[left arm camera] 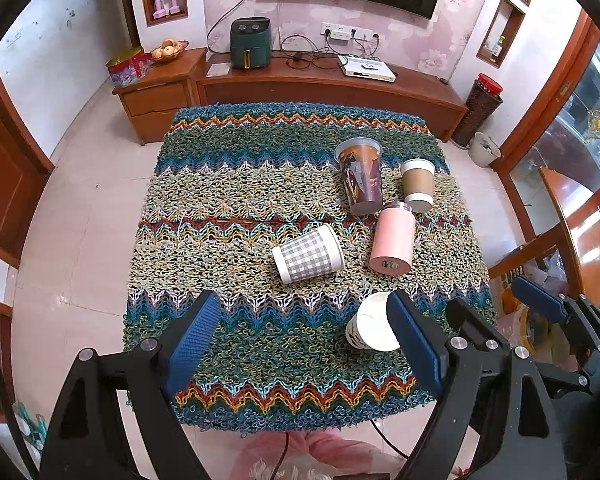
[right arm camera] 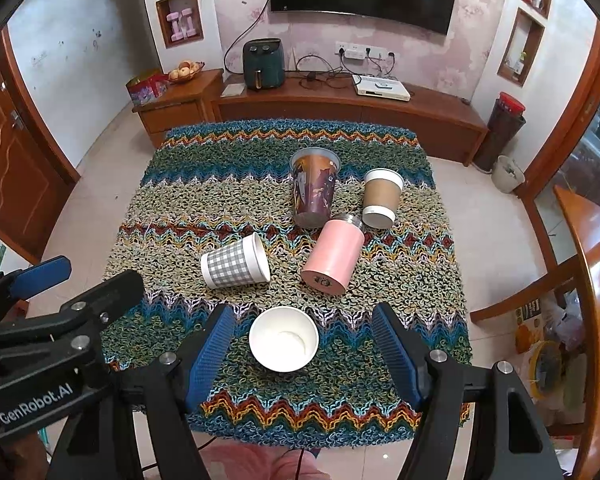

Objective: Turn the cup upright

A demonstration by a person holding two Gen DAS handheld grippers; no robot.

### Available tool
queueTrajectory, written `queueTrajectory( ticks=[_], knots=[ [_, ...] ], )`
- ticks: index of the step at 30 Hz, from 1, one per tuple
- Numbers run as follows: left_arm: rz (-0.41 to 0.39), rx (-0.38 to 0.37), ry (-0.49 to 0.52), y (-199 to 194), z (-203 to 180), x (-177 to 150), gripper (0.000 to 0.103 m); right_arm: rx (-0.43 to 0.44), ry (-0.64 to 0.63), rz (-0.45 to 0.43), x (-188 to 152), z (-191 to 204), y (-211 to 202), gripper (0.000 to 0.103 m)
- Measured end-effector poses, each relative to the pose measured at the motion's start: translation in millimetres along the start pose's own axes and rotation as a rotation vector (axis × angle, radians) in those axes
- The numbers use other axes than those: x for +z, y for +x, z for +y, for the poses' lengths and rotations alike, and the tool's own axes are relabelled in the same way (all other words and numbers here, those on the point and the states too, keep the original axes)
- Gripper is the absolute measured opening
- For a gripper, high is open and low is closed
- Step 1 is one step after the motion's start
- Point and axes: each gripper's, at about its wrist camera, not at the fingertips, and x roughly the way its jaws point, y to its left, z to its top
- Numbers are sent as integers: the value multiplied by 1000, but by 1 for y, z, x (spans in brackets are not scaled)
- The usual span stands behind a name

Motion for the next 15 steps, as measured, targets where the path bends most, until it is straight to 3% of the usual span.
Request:
queueTrajectory(
  ticks=[15],
  knots=[
    [2, -7, -7, 2, -3, 12, 88, -15, -10, 3, 15, -1, 2, 72]
  ],
)
